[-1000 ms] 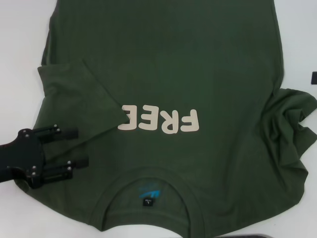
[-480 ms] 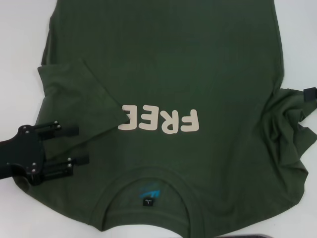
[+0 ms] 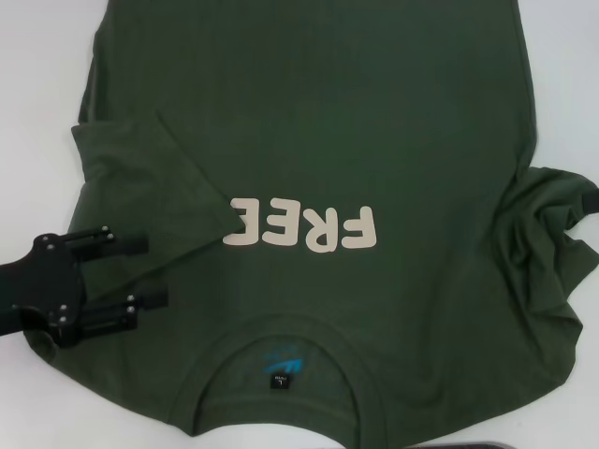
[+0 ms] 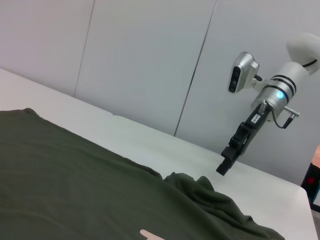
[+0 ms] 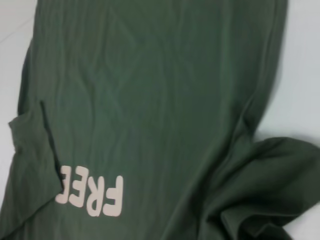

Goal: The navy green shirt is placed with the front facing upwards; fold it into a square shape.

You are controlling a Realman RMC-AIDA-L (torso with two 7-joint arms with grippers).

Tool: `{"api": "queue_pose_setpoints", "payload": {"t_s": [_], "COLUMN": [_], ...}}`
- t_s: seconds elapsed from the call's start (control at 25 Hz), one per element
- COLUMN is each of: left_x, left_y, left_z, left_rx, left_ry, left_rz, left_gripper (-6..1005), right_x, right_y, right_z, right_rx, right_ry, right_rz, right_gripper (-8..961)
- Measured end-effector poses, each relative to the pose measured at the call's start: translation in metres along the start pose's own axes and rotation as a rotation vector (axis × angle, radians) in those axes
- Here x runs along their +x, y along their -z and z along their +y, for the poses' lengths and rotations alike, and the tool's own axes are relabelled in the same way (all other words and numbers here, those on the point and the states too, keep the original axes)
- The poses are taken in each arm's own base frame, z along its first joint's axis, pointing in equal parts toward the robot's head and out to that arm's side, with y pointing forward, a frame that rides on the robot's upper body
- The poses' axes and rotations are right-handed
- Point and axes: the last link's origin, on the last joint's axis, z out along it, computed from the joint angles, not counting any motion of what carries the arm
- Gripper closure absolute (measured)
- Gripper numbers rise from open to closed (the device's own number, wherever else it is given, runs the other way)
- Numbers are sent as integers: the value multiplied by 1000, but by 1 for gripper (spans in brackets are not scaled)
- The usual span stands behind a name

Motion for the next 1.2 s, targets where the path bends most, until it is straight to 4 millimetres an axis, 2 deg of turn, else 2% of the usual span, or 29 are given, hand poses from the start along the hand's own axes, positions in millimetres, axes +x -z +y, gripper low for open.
{"api": "queue_pose_setpoints", "payload": {"t_s": [0.56, 1.2], "left_x": [-1, -1], "left_y": [2, 3], "left_z": [-1, -1], "left_rx": [17, 21], "left_ry": [-2, -10], "left_rz": [-2, -5], "left_gripper": [290, 292], "right_x": [0, -2], "right_y": [-20, -33], "right_z": [-5, -9], "right_rx": [2, 5], "right_ry": [-44, -92], "right_rz": [-7, -34], "right_gripper": [49, 53]}}
